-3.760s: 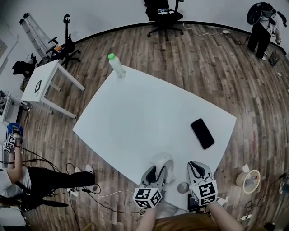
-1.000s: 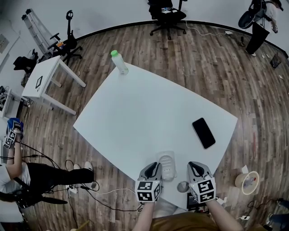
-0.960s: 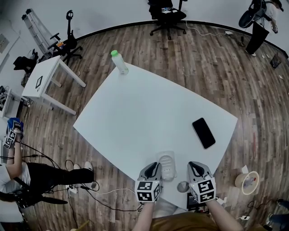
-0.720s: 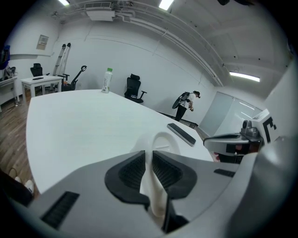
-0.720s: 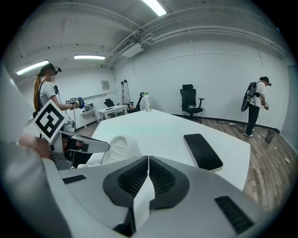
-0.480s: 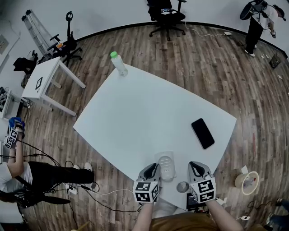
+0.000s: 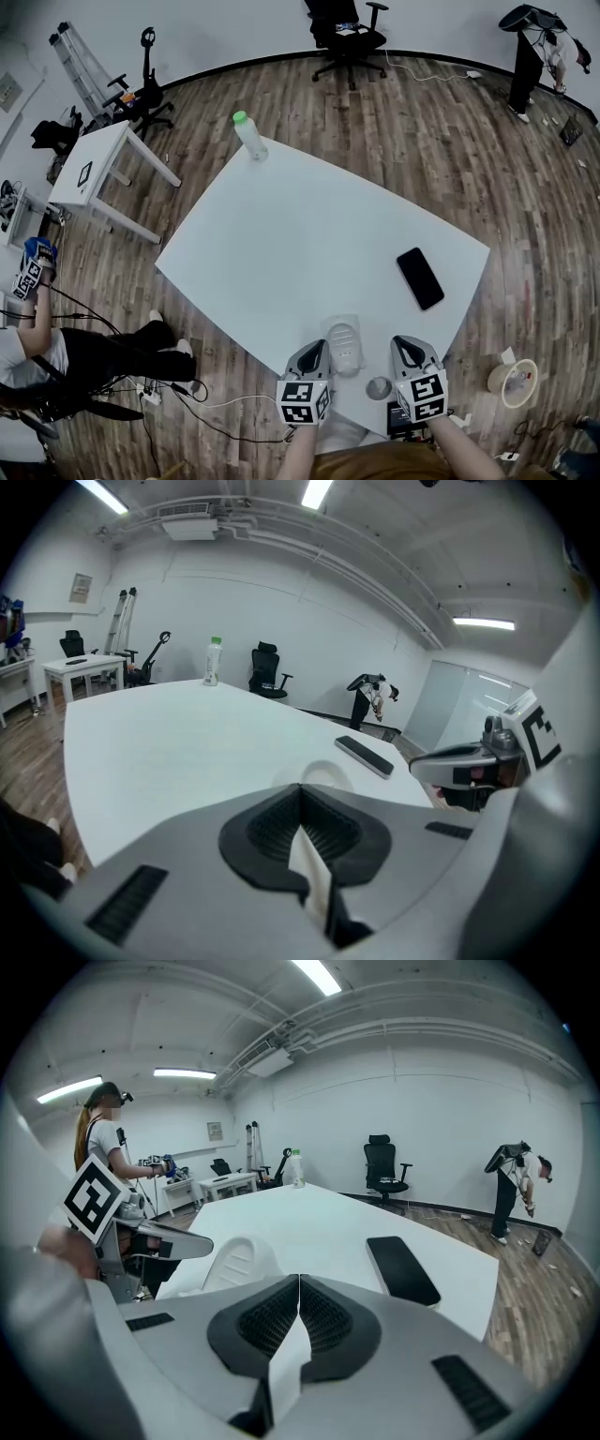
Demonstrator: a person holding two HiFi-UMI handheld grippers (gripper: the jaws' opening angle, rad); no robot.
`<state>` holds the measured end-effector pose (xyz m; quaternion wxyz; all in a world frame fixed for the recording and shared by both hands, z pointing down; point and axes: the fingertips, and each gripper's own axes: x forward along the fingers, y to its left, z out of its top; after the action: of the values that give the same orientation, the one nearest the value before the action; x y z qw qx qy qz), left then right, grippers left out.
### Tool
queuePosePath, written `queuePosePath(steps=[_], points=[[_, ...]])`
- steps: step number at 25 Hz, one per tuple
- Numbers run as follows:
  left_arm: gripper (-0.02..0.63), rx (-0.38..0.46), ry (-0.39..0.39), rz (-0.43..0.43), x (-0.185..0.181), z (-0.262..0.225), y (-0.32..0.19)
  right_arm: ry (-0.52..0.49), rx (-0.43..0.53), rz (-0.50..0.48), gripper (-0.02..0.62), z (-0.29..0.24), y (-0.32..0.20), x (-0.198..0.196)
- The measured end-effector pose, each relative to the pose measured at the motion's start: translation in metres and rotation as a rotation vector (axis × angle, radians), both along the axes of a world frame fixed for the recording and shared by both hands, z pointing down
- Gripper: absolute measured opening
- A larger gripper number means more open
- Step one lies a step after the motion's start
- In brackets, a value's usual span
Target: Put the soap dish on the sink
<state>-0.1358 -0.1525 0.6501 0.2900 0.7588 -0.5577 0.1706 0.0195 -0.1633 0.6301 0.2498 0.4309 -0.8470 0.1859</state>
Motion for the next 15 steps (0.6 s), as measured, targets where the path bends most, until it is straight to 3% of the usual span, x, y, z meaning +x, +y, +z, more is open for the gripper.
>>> queuePosePath(steps=[4,15], points=[[0.008,0.023,0.050,0.000,0.002,-0.009,0.002,0.023,0.065,0.010,0.009,-0.013,-0.003,0.004],[0.008,0.174,-0.033,0.038,0.011,-0.042,0.004,0.025,0.098,0.024,0.009,-0.029,0.000,0.015]])
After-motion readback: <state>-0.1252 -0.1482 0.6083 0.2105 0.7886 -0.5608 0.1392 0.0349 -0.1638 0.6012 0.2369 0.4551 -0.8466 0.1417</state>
